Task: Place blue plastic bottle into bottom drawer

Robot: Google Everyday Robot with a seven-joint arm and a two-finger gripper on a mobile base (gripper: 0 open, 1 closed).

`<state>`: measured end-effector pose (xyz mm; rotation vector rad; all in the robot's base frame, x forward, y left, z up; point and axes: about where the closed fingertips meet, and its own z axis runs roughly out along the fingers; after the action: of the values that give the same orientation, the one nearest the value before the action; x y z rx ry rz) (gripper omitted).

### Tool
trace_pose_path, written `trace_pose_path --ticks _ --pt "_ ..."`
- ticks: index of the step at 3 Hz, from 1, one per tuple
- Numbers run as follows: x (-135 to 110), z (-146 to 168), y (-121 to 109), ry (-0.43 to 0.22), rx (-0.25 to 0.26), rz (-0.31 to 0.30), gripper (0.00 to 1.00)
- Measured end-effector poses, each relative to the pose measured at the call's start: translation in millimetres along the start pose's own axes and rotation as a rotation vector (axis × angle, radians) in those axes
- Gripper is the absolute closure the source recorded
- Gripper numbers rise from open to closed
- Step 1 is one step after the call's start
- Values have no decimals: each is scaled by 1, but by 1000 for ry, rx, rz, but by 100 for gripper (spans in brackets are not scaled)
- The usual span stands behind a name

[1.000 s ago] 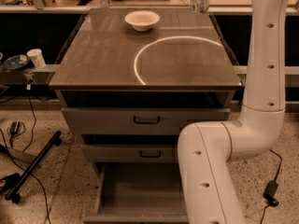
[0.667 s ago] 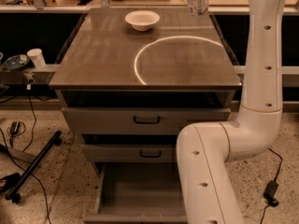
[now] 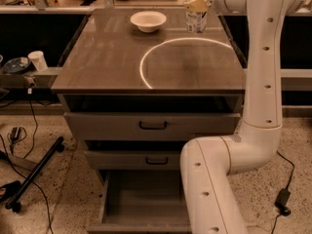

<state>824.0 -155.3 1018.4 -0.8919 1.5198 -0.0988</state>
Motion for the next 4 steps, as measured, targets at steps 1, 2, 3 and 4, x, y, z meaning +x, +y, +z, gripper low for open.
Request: trace_pose_path --ticks 1,2,3,4 --pt "11 1 16 9 -24 26 100" --pt "19 2 27 18 -44 41 100" --pt "27 2 36 31 -63 49 100" --pt "34 2 44 44 -78 56 100"
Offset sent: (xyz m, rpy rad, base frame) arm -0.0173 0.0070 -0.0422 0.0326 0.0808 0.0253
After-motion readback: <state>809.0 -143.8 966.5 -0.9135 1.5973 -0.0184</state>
